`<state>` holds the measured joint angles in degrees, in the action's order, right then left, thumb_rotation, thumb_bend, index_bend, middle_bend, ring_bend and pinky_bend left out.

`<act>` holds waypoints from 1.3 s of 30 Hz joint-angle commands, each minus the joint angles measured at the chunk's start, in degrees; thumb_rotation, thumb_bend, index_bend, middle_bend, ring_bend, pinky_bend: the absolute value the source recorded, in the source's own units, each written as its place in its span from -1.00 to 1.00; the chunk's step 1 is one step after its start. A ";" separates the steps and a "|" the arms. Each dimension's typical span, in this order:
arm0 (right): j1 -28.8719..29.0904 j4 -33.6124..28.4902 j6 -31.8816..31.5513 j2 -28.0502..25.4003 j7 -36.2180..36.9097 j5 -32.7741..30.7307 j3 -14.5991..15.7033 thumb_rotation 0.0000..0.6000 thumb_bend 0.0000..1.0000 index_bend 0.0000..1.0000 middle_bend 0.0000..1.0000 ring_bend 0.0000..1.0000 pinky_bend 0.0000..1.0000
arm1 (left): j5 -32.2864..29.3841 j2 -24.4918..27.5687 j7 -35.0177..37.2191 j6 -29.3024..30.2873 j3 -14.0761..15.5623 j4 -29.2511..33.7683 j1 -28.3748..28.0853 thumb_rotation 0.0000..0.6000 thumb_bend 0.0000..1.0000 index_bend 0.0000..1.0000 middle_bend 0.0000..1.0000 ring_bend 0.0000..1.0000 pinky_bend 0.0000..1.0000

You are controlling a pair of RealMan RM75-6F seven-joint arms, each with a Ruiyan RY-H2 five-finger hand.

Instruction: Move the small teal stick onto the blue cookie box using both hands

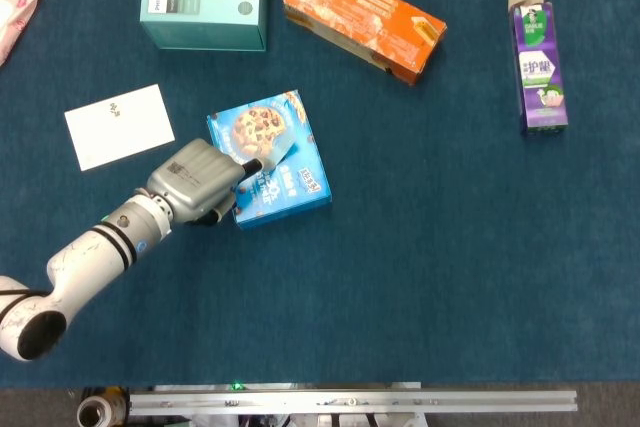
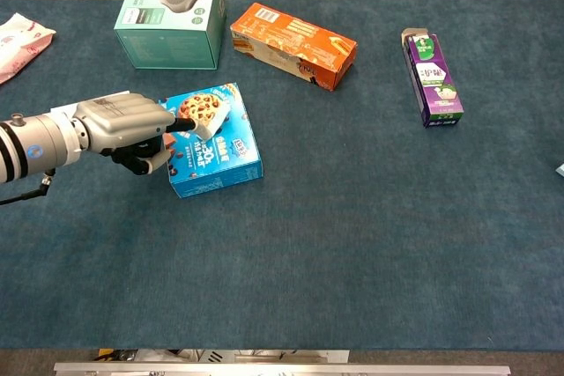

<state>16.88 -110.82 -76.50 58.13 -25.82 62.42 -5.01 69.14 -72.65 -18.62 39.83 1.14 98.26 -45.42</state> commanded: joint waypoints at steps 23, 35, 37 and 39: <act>-1.24 -0.67 -0.88 -0.60 0.33 1.21 -0.43 1.00 -0.27 -0.09 0.30 0.30 0.28 | -0.46 0.91 0.56 1.33 1.16 0.70 0.16 1.00 0.62 -0.71 1.00 1.00 1.00; -1.75 -1.02 -1.19 -0.79 0.32 1.58 -0.53 1.00 -0.27 -0.09 0.30 0.30 0.28 | -0.34 1.26 0.34 1.74 1.84 1.51 0.38 1.00 0.62 -0.71 1.00 1.00 1.00; -1.87 -1.06 -1.26 -0.88 0.43 1.63 -0.56 1.00 -0.27 -0.09 0.30 0.30 0.28 | -0.47 1.21 0.27 1.73 1.90 1.51 0.36 1.00 0.62 -0.71 1.00 1.00 1.00; -1.97 -1.06 -1.33 -0.94 0.46 1.67 -0.58 1.00 -0.27 -0.09 0.30 0.30 0.28 | -0.53 1.20 0.22 1.79 1.90 1.54 0.34 1.00 0.62 -0.71 1.00 1.00 1.00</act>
<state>14.91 -111.88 -77.83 57.20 -25.36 64.10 -5.59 68.60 -71.45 -18.40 41.62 3.04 99.81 -45.07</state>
